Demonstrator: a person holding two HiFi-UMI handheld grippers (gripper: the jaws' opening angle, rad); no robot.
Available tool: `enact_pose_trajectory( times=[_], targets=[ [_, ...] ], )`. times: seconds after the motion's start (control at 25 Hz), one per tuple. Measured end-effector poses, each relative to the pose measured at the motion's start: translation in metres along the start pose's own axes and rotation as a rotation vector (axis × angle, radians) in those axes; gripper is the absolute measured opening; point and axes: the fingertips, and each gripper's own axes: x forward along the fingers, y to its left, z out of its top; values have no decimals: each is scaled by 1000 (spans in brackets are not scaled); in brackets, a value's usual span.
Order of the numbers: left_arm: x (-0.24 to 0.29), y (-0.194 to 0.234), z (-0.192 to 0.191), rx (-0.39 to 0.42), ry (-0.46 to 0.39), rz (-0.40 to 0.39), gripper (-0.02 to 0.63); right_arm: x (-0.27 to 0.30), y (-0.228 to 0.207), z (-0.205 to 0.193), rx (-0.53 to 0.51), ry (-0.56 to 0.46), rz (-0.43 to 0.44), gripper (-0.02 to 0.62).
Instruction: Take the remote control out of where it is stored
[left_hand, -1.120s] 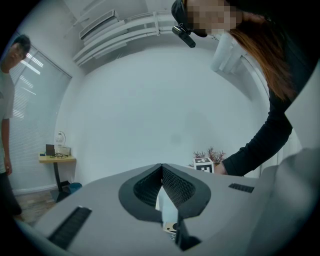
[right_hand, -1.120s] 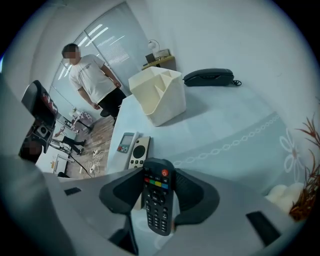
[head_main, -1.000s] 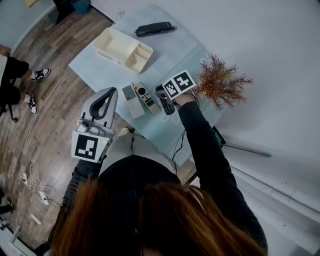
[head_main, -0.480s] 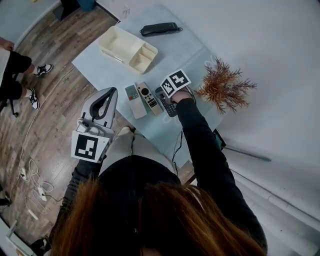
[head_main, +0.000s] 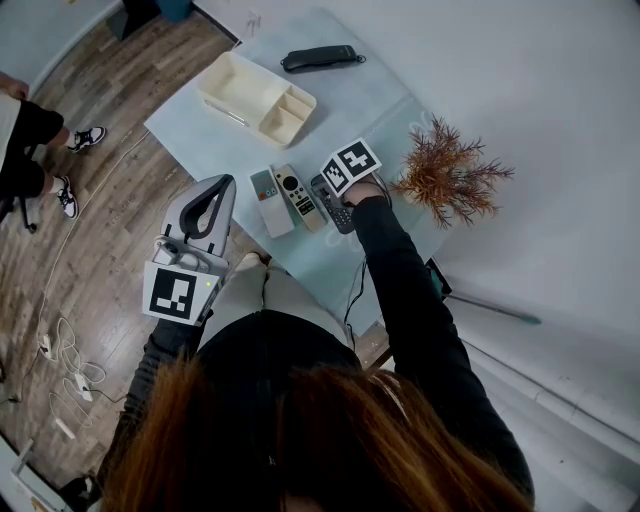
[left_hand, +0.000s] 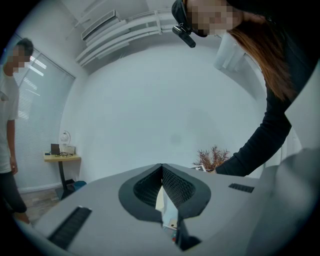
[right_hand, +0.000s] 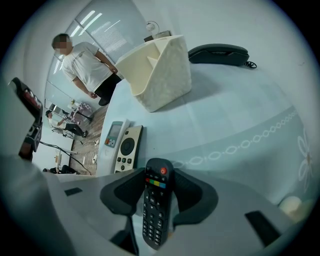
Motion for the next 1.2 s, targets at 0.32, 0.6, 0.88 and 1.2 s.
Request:
enact_pose_trajectory(
  times=[0.32,0.6,0.88,1.2],
  targets=[
    [-4,0,0,4,1,0,9,1,2,0,-34,-4,-17,199],
    [-7,1,0,4,-1,2,9,-9,-8,12,-64,-69,-93,204],
    [-8,3,-1,8,-3,5,9,-25,-8,31,-81,-206,-166,127],
    [-9,3,-1,9,-1,4,9,-35,-3,35,-60,-305,-176,17]
  ],
)
